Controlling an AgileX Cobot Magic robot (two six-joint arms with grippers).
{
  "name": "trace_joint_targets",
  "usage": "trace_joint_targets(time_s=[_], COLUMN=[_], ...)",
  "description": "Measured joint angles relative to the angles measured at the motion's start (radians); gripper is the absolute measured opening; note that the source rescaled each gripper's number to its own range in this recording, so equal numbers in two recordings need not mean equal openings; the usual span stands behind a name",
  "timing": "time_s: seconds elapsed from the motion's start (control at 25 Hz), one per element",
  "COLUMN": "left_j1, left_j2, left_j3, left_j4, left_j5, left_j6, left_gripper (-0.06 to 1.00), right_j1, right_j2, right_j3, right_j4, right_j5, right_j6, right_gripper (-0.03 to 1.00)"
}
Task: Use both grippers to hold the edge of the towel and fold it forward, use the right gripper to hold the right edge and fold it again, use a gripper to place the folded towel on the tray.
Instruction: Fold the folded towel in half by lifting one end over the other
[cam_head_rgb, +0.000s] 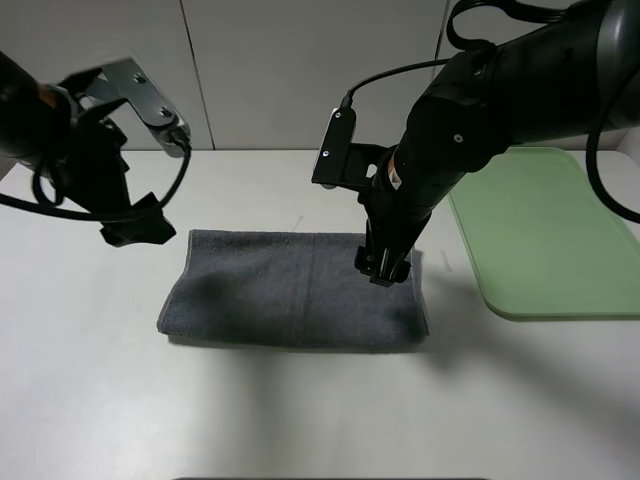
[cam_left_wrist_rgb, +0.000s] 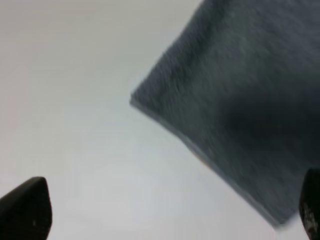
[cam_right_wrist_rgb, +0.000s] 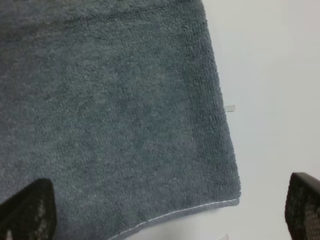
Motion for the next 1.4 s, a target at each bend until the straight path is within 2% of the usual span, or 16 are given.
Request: trace_joint_targets(time_s=[0.2,0.24,0.4,0.76,1.12,1.28,1.4], left_j1=[0.000,0.000,0.000,0.000,0.000,0.000,0.000], left_j2=[-0.200,-0.291,-0.464,-0.785,-1.176,-1.306,-1.377], left_j3=[0.000,0.000,0.000,0.041,0.252,0.313,0.342], left_j4=[0.003,0.003,0.003,0.006,0.016,0.093,0.137], left_j5=[0.150,0.173,0.212,0.398,0.419,0.439,0.462], left_j6=[-0.114,-0.168,-0.257,-0.410,-0.619,-0.736,-0.781], left_gripper=[1.00,1.00,1.00,1.00,1.00,1.00,1.00], right_j1=[0.000,0.000,0.000,0.000,0.000,0.000,0.000], right_j2=[0.000,0.000,0.000,0.000,0.000,0.000,0.000], right_j3=[0.000,0.000,0.000,0.000,0.000,0.000,0.000], right_j4=[0.072,0.094,0.172,0.298,0.327,0.346,0.347], right_j5=[0.014,0.014,0.026,0.059,0.043,0.042,0.042], right_j6=[0.003,0.003,0.003,0.003,0.003,0.003,0.003], right_gripper=[1.00,1.00,1.00,1.00,1.00,1.00,1.00])
